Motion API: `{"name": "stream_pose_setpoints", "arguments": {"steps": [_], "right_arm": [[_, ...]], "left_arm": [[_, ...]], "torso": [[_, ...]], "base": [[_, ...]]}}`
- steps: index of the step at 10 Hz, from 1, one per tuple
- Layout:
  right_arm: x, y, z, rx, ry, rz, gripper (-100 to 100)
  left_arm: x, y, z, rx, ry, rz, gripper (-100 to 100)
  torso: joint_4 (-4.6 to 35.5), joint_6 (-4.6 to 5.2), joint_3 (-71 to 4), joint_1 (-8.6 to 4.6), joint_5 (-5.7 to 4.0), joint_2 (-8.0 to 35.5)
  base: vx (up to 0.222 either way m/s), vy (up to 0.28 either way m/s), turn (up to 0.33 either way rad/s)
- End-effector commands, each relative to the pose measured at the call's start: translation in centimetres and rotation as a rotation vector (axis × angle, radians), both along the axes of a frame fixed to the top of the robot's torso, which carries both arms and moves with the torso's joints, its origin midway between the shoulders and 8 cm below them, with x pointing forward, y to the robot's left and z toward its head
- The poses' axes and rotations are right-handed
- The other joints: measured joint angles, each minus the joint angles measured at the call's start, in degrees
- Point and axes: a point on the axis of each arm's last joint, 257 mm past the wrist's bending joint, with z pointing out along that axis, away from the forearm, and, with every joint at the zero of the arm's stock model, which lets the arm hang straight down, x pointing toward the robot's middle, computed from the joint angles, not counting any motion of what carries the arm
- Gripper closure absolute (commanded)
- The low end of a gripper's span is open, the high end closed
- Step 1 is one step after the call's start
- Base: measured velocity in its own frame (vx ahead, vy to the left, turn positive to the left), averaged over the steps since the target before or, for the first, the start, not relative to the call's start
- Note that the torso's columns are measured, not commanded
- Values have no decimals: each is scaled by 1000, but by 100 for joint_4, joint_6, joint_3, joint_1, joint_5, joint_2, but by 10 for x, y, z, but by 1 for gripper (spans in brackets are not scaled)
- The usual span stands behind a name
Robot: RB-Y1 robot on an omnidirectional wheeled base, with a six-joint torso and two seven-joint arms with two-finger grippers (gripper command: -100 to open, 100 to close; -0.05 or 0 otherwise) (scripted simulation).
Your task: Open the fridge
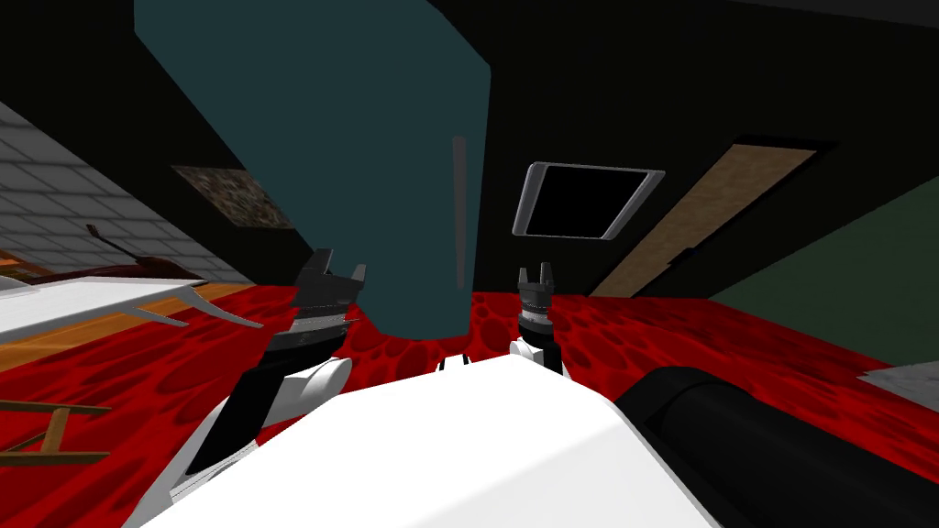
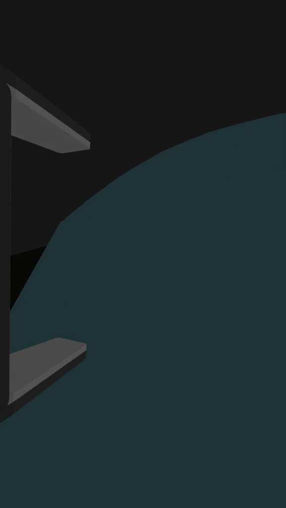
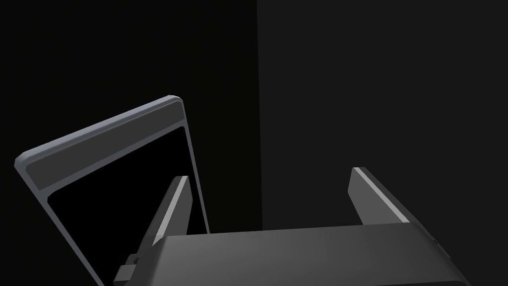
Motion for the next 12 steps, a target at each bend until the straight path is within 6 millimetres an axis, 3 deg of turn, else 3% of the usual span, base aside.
{"name": "stream_pose_setpoints", "arguments": {"steps": [1,12], "right_arm": [[0,0,0,0,0,0,0],[0,0,0,0,0,0,0]], "left_arm": [[10,3,0,-16,37,-16,-100],[48,20,-11,-119,204,-43,-100]], "torso": [[1,3,2,7,1,4],[-2,0,-5,13,4,-7]], "base": [[86,-95,93],[96,-99,113]]}}
